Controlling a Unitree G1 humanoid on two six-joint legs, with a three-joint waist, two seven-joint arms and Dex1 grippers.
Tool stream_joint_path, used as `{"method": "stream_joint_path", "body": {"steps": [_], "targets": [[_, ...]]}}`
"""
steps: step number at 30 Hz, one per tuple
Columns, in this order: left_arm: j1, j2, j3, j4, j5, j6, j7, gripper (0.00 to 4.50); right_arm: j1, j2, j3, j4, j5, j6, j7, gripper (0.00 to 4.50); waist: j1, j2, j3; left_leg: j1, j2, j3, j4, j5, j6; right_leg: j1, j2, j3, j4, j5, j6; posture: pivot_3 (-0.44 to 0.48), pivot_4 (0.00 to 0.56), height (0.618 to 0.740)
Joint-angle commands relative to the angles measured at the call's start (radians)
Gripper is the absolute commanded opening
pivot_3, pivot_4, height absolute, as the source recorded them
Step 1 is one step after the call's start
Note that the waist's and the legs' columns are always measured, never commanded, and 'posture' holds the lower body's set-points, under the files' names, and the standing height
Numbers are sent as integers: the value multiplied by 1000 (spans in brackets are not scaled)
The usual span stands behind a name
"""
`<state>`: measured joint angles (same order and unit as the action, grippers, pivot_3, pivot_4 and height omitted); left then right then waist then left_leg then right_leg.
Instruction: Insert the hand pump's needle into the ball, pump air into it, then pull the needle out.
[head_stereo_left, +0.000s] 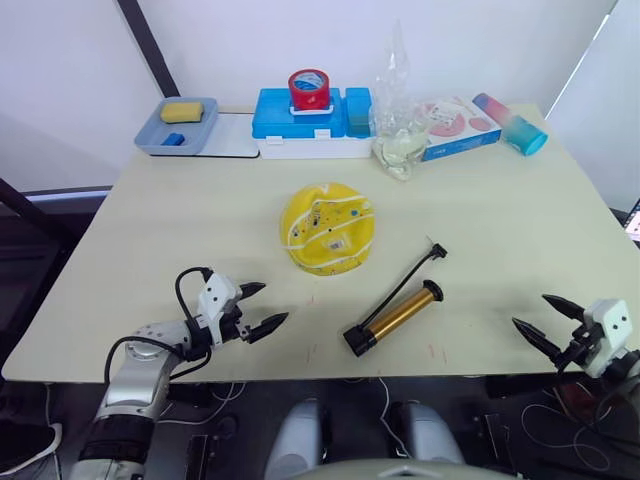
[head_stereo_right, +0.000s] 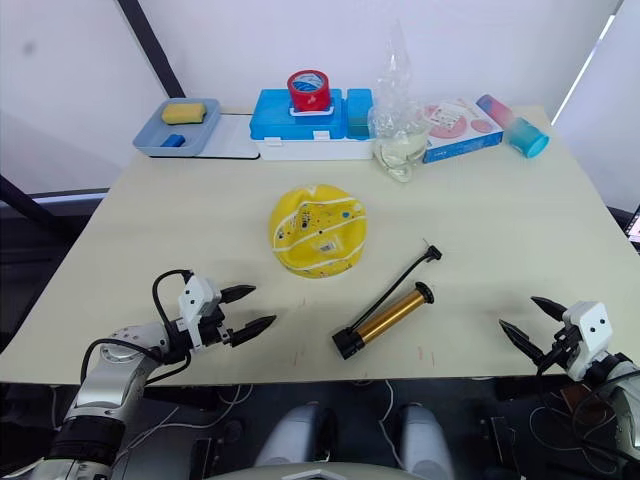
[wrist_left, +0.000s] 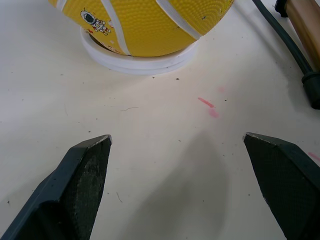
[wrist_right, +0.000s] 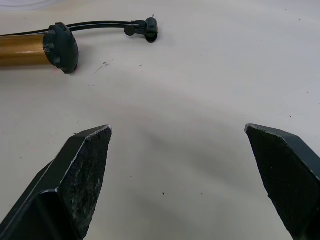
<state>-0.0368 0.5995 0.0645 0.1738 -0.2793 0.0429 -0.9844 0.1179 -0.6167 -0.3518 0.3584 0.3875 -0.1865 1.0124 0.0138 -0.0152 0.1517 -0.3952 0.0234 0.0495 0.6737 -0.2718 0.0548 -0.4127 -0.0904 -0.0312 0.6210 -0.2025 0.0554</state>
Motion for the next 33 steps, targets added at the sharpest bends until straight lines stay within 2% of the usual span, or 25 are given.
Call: {"method": "stream_joint_path", "body": {"steps": [1,13,24,28,33], "targets": [[-4,3,3,-21,-3,-26,-8,4479,4,1,-15,-33,8,-24,-9,4500,0,0,0,0,0,0,0,0,0,0,0,0,0,0,0,0,150,737],[-2,16,14,1,0,-56,-30,4479,22,22,-9,-62,0,-36,-24,4500,0,0,0,0,0,0,0,0,0,0,0,0,0,0,0,0,150,737],[53,13,77,-180,-96,22,2,4479,81,-2,-38,-180,68,-33,46,4500,1,0,0,0,0,0,0,0,0,0,-1,0,0,0,0,0,150,737],[96,15,43,-286,-103,71,0,4479,117,-19,-42,-250,109,-20,94,4500,0,0,0,0,0,0,0,0,0,0,-3,0,0,0,0,0,150,737],[83,18,-52,-361,-48,136,18,4479,174,-39,-51,-376,181,-10,172,4500,3,1,0,0,0,0,0,0,0,0,-2,-1,0,0,0,0,150,737]]}}
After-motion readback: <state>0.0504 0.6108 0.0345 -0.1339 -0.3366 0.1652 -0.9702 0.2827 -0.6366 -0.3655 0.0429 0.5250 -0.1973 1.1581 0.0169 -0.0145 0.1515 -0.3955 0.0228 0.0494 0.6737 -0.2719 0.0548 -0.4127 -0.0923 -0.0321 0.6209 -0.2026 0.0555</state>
